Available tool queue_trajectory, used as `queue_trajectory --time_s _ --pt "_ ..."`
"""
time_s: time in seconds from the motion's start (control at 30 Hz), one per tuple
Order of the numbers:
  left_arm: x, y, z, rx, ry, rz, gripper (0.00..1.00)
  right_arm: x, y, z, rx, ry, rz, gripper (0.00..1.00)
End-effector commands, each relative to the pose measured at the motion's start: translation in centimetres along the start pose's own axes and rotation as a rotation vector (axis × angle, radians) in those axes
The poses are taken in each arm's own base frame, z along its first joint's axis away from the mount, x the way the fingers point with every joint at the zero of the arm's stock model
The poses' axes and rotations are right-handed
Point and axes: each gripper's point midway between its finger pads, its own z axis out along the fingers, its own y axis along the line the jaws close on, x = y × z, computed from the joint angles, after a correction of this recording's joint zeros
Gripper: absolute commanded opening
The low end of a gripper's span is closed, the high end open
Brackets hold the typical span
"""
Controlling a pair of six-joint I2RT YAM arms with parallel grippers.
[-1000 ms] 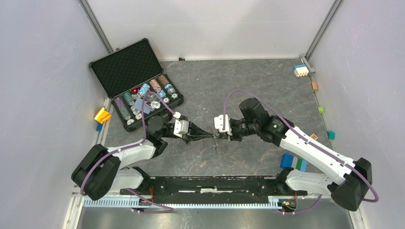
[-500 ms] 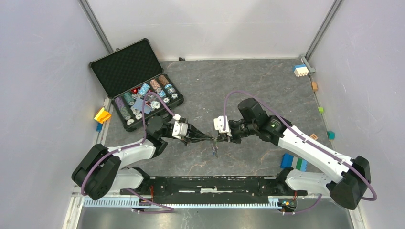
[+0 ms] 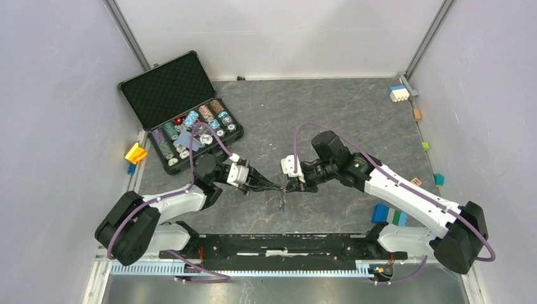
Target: Put the keys on the keyring
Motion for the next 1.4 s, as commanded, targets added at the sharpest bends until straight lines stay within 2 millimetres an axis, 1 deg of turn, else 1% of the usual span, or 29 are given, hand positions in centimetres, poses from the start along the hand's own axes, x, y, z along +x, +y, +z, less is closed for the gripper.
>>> queue_trajectory --time_s 0.0,0.23,0.33,0.47,0.57,0.67,0.77,0.87,0.97,1.37 --pt "-1.6 -0.8 0.4 0.060 -0.031 0.106 0.02 -1.1 -0.3 0.4 -0.016 -0.045 -0.016 0.08" --pt "-1.9 -1.5 0.7 0.088 -0.038 0.105 0.02 -1.7 -0.3 1.0 -0.044 -0.068 -0.016 0.12" --pt "-1.9 -1.5 0.7 0.091 -0.037 0.104 0.02 -1.9 -0.3 1.0 -0.045 -0.073 -0.025 0.18" --pt "-1.8 -1.7 0.7 0.093 -0.038 0.106 0.02 -1.9 -0.5 0.4 -0.012 -0.064 -0.054 0.31" --pt "-2.0 -1.8 0.6 0.093 -0.041 0.114 0.02 -2.2 -0.6 -0.3 0.031 -0.067 -0.094 0.35" --pt "-2.1 -2.0 0.6 0.086 -0.044 0.083 0.02 -2.8 -0.4 -1.2 0.050 -0.079 -0.145 0.38" --pt "-2.2 -1.8 0.6 0.074 -0.049 0.070 0.02 -3.5 0.0 -2.0 0.067 -0.103 -0.204 0.37" --pt "-2.5 -1.5 0.7 0.063 -0.056 0.055 0.02 -3.9 0.3 -2.3 0.069 -0.128 -0.238 0.34" --pt "-2.6 -1.2 0.8 0.050 -0.061 0.045 0.02 -4.1 0.6 -2.3 0.059 -0.143 -0.245 0.34" --pt "-2.9 -0.4 0.9 0.012 -0.075 0.022 0.02 -4.3 0.5 -1.7 0.054 -0.177 -0.228 0.33"
